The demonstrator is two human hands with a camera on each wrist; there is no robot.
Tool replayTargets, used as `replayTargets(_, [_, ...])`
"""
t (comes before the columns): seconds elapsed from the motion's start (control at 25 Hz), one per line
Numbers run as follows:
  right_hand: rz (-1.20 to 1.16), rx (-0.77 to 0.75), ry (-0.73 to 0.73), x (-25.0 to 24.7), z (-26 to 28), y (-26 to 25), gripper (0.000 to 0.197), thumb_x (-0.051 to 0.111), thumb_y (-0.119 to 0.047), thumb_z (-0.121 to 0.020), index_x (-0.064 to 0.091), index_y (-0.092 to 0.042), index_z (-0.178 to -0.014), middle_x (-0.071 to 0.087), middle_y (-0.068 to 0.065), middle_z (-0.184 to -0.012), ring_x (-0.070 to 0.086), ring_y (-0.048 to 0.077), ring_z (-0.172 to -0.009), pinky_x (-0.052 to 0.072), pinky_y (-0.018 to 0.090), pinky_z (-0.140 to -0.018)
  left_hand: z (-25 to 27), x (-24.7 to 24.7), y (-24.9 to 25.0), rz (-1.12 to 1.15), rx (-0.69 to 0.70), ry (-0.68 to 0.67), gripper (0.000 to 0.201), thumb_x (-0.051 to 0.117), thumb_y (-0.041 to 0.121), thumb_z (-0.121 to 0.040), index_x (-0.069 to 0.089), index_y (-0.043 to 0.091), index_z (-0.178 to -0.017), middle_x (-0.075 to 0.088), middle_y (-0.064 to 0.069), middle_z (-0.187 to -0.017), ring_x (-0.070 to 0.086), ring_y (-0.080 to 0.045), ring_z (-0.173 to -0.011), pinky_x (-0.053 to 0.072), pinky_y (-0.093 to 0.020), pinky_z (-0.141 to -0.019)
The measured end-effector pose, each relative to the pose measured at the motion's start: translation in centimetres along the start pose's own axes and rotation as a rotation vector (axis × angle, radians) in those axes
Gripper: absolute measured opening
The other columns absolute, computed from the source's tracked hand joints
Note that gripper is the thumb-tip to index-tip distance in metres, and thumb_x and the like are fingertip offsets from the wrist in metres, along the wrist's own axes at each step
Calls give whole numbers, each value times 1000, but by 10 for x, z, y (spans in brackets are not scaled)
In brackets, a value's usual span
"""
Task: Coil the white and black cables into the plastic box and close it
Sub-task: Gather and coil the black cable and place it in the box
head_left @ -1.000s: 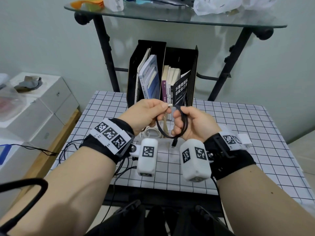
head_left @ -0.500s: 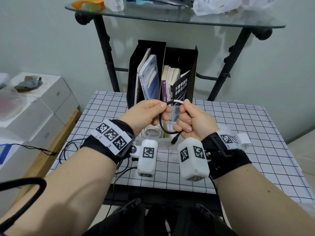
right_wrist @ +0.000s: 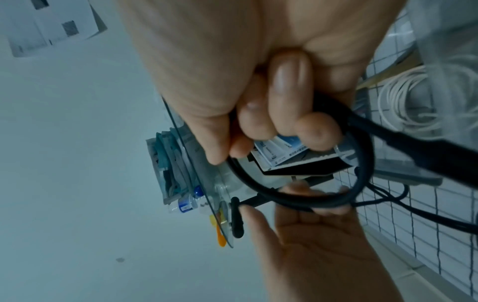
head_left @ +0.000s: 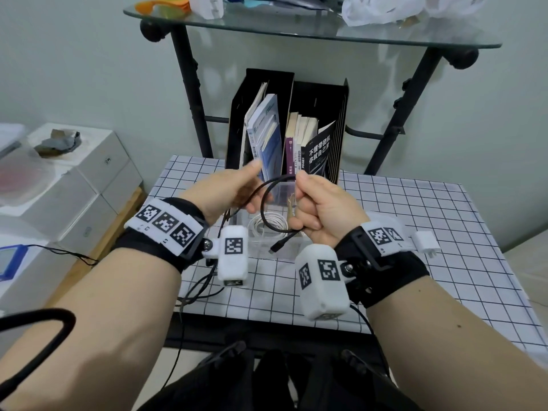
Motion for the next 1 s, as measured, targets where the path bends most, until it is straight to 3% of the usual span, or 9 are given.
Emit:
replayTargets(0.08, [-21, -26, -14, 4, 0, 2, 32, 48, -23, -99, 45, -11, -69, 24, -6, -37, 19, 8, -31, 35, 22, -43, 4, -12, -9, 30, -32, 87, 65, 28, 54, -97, 67, 11, -68, 61, -4, -59, 55, -20, -65, 47, -36, -85])
replayTargets(0.2, [-32, -50, -21, 11, 2, 3, 33, 48, -23, -99, 45, -11, -68, 23, -7, -37, 19, 9, -32, 37, 23, -44, 5, -28, -21, -79, -69, 226, 62, 29, 55, -96, 61, 15, -61, 58, -4, -58, 54, -21, -68, 44, -39, -97])
replayTargets(0.36, [-96, -84, 20, 11, 1, -2, 34, 49, -25, -99, 46, -13, -68, 24, -6, -37, 19, 9, -32, 38, 24, -44, 17, -54, -44, -92, -125, 333, 57, 42, 75, -72, 63, 25, -52, 56, -7, -71, 49, -20, -68, 38, -49, -105])
replayTargets(0.44, [-100, -88, 35, 12, 0, -1, 34, 50, -24, -99, 46, -13, -67, 23, -5, -38, 19, 9, -32, 37, 24, -45, 27, -61, -51, -122, -117, 344, 51, 50, 71, -72, 64, 24, -61, 56, -3, -73, 51, -18, -73, 40, -42, -100])
replayTargets(0.56, [-119, -99, 38, 17, -2, 2, 34, 50, -24, -98, 47, -13, -66, 22, -5, -38, 18, 10, -32, 37, 24, -44, 33, -64, -53, -274, -124, 318, 25, 63, 46, -84, 66, 23, -74, 60, 4, -73, 53, -12, -73, 42, -28, -78])
replayTargets(0.64, [-127, -99, 32, 17, -3, 1, 35, 49, -25, -99, 47, -13, -66, 22, -5, -38, 18, 10, -32, 36, 24, -45, 30, -62, -54, -403, -184, 259, 22, 63, 37, -87, 69, 16, -87, 69, 3, -83, 60, -13, -79, 43, -23, -75])
replayTargets(0.72, [-138, -95, 27, 17, -2, -1, 35, 49, -25, -99, 47, -12, -66, 21, -5, -38, 17, 10, -32, 35, 23, -44, 22, -55, -61, -503, -289, 180, 19, 62, 31, -87, 71, 15, -90, 73, 2, -91, 66, -16, -88, 47, -23, -77])
replayTargets(0.88, [-131, -69, 67, 8, 2, -3, 34, 50, -26, -97, 47, -12, -66, 21, -5, -38, 17, 9, -31, 34, 22, -42, -1, -26, -83, -610, -437, 106, 31, 63, 41, -83, 73, 11, -83, 72, 1, -82, 66, -17, -76, 49, -25, -65])
replayTargets(1.0, [-125, -34, 102, -7, 6, -2, 34, 50, -28, -97, 46, -13, -67, 20, -6, -38, 17, 9, -30, 34, 22, -40, -17, -6, -89, -735, -505, 118, 47, 59, 54, -82, 70, 8, -82, 68, -2, -70, 64, -20, -69, 51, -28, -67])
Point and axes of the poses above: each hand's wrist, its own z-axis away from the middle knuckle, its own x-axis out of the palm, y = z × x, the point moved 1 cm from there along -z, towards the middle knuckle
